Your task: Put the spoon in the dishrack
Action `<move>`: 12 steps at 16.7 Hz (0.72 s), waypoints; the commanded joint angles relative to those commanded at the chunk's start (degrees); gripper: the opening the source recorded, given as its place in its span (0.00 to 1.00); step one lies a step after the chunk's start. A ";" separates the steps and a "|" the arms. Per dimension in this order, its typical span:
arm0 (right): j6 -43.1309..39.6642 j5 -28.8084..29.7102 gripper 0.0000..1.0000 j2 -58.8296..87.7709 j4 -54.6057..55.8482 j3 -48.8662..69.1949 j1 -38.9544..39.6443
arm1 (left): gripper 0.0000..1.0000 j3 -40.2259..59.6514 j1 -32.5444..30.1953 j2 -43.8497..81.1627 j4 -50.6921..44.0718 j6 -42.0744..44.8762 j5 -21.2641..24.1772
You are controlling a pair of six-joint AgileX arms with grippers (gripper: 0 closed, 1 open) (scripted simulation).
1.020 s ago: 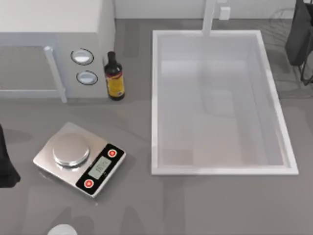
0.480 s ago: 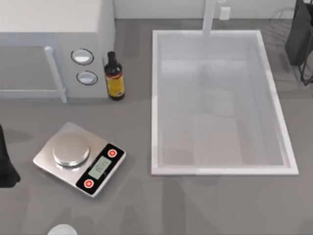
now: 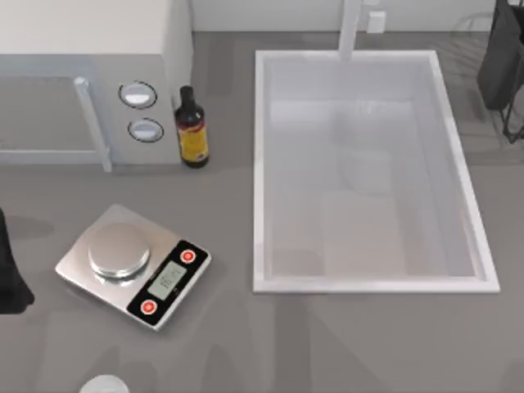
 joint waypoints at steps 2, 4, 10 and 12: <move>0.05 1.26 0.00 4.25 4.30 -0.31 1.46 | 1.00 0.00 0.00 0.00 0.00 0.00 0.00; 0.07 3.32 0.00 10.35 10.87 -1.01 3.42 | 1.00 0.00 0.00 0.00 0.00 0.00 0.00; -0.15 12.12 0.00 31.40 37.69 -5.47 11.26 | 1.00 0.00 0.00 0.00 0.00 0.00 0.00; -0.16 14.97 0.00 37.13 45.23 -7.19 13.90 | 1.00 0.00 0.00 0.00 0.00 0.00 0.00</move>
